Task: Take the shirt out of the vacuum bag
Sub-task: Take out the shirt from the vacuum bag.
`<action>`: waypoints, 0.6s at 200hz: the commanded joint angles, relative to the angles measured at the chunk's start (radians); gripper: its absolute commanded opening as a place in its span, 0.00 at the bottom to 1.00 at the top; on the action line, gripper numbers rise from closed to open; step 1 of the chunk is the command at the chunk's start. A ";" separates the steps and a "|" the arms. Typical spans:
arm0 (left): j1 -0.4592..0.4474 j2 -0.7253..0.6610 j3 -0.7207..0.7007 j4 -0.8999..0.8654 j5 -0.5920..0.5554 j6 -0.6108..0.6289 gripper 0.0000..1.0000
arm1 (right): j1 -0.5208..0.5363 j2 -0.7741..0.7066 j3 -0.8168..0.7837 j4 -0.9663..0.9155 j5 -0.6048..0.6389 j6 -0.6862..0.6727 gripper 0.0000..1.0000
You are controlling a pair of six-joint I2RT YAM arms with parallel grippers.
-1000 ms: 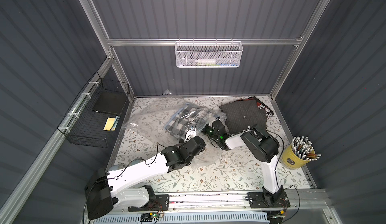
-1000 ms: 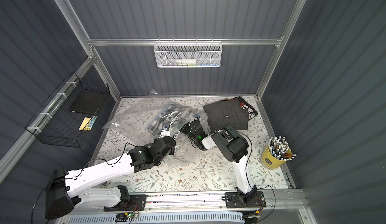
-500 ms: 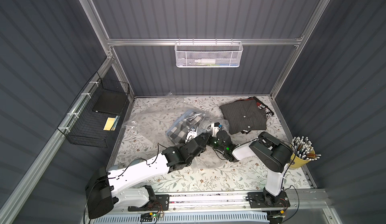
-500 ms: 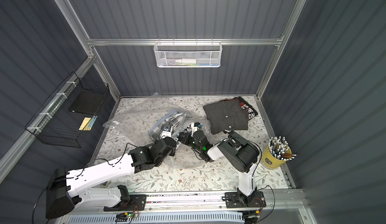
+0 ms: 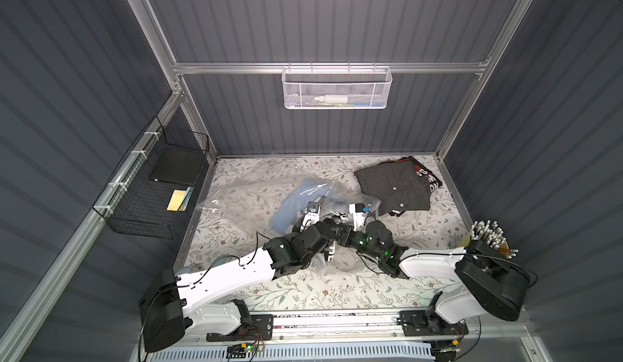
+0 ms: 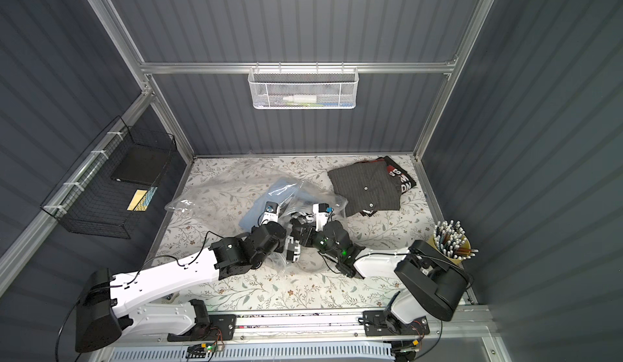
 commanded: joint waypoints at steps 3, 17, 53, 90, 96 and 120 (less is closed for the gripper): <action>-0.003 0.014 -0.006 0.009 0.001 0.019 0.00 | 0.007 -0.097 0.011 -0.085 0.005 -0.074 0.00; -0.003 0.012 -0.008 0.011 -0.001 0.021 0.00 | 0.007 -0.148 0.021 -0.127 0.009 -0.098 0.00; -0.003 0.006 -0.017 0.009 -0.004 0.022 0.00 | 0.007 -0.278 0.071 -0.243 0.024 -0.150 0.00; -0.003 0.002 -0.020 0.003 -0.016 0.025 0.00 | 0.007 -0.355 0.108 -0.297 0.035 -0.170 0.00; -0.003 0.001 -0.020 0.003 -0.019 0.024 0.00 | 0.007 -0.367 0.117 -0.306 0.033 -0.180 0.00; -0.003 0.001 -0.022 -0.001 -0.029 0.025 0.00 | 0.007 -0.415 0.169 -0.385 0.060 -0.207 0.00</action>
